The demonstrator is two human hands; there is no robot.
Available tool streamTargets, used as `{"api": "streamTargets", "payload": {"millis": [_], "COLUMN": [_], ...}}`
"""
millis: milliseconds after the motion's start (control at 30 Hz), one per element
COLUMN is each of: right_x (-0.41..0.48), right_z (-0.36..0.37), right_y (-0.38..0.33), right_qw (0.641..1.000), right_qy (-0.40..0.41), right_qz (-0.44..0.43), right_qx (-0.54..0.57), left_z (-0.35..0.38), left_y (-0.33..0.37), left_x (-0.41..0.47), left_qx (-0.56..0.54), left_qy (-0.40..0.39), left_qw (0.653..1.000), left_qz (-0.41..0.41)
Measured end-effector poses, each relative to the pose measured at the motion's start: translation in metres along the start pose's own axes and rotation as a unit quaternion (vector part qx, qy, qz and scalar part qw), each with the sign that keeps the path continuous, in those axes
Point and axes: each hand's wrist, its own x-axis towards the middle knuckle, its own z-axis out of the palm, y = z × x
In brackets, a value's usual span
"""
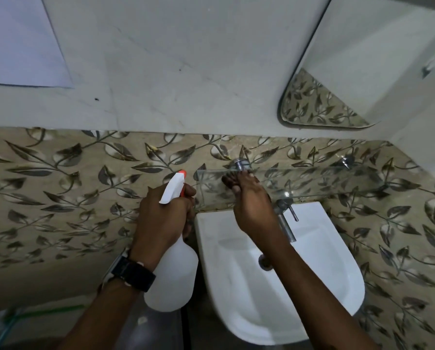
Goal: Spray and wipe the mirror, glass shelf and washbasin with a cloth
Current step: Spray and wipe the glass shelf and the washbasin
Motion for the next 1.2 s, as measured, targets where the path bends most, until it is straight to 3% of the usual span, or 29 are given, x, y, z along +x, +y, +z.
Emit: {"api": "streamTargets", "payload": {"millis": [100,267,467,633,700,800,967,1100,1167,1200], "right_x": [0.014,-0.023,0.008,-0.01,-0.028,-0.045,-0.063,-0.097,-0.112,-0.114], "right_z": [0.012,0.033,0.02,0.028,0.027,0.03,0.026,0.019,0.024,0.027], "right_y": [-0.024,-0.017,-0.02,-0.043,-0.032,-0.011,0.005,0.009,0.004,0.0], "right_qw": [1.0,0.988,1.0,0.986,0.98,0.976,0.972,0.968,0.943,0.904], "right_qy": [-0.004,-0.041,0.007,-0.057,-0.036,0.006,-0.021,-0.059,-0.008,0.024], "right_qz": [-0.003,-0.15,-0.021,-0.153,-0.19,-0.212,-0.223,-0.113,0.045,0.155], "right_qx": [-0.009,0.009,0.019,0.038,0.04,0.045,0.077,0.215,0.329,0.397], "left_z": [0.0,-0.01,-0.022,-0.021,-0.02,-0.019,-0.017,-0.014,-0.013,-0.012], "left_y": [-0.003,-0.004,-0.01,-0.004,-0.005,-0.01,-0.016,-0.013,-0.013,-0.013], "left_x": [0.0,-0.005,-0.01,-0.02,-0.02,-0.017,-0.018,-0.02,-0.022,-0.022], "left_qx": [-0.004,0.007,-0.007,0.009,0.007,0.001,-0.013,-0.017,-0.02,-0.018], "left_qy": [0.001,0.011,0.03,0.02,0.026,0.016,0.003,0.005,0.004,0.002], "left_qw": [1.0,1.0,0.999,1.0,1.0,1.0,1.0,1.0,1.0,1.0], "left_qz": [-0.011,-0.002,-0.02,0.001,-0.006,-0.014,-0.025,-0.023,-0.021,-0.021]}}
